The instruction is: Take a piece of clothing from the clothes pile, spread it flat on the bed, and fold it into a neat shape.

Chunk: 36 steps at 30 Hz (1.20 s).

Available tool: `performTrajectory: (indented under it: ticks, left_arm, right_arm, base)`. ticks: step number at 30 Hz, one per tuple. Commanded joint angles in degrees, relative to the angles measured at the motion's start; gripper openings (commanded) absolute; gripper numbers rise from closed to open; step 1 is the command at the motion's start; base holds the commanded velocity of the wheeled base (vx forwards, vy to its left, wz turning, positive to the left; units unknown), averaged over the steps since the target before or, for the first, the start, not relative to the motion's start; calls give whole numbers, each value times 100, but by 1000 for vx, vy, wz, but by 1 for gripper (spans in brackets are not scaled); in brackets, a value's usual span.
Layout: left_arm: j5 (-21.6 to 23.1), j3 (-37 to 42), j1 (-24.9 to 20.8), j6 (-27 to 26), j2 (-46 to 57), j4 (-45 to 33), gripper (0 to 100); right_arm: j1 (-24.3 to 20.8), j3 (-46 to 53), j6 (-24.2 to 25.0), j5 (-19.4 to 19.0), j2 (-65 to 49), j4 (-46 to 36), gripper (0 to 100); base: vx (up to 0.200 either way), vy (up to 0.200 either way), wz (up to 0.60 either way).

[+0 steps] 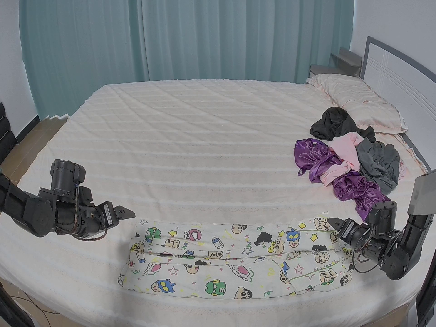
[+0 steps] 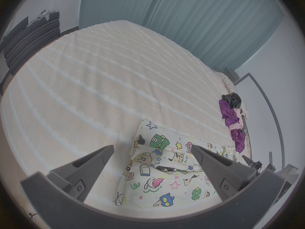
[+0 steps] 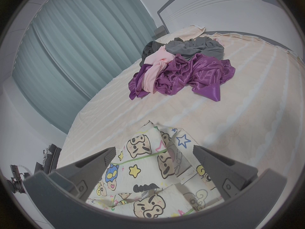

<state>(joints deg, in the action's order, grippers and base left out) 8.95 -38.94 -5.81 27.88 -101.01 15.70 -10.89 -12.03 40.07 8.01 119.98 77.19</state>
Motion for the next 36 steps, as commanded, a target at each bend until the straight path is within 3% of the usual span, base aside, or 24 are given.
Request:
performTrajectory:
  ticks: [1, 8, 36]
  left_arm:
    - [2, -17, -43, -11, -24, 29, 100]
    - [10, -26, -95, -283, -261, 38, 100]
    - [-95, -483, -552, -318, -1667, 144, 100]
  right_arm:
    - [-1, 8, 1, -1, -54, 7, 100]
    - [-45, 8, 1, -1, -54, 7, 100]
    - [-115, 17, 1, -1, -45, 7, 100]
  base:
    - [0, 0, 0]
    - [0, 0, 0]
    - [0, 0, 0]
